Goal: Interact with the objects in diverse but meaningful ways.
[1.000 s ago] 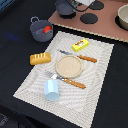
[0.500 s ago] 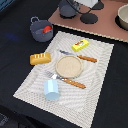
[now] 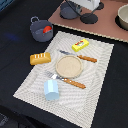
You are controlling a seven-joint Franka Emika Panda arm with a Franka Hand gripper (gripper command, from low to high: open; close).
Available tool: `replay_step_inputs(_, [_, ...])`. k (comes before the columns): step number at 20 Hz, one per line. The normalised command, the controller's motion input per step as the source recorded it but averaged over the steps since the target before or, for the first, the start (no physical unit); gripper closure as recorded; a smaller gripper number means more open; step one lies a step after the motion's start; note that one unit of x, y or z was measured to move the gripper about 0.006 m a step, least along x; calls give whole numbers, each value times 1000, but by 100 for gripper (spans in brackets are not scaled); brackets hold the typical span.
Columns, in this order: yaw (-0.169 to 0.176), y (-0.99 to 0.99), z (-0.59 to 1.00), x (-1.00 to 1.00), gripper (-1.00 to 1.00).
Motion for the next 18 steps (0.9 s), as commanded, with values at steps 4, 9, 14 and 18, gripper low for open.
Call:
replay_step_inputs(4, [48,14,-131,-429,100])
replay_step_inputs(9, [65,103,-77,-565,100])
replay_step_inputs(14, [64,62,-63,-500,-100])
replay_step_inputs(18, [60,34,-19,-455,-100])
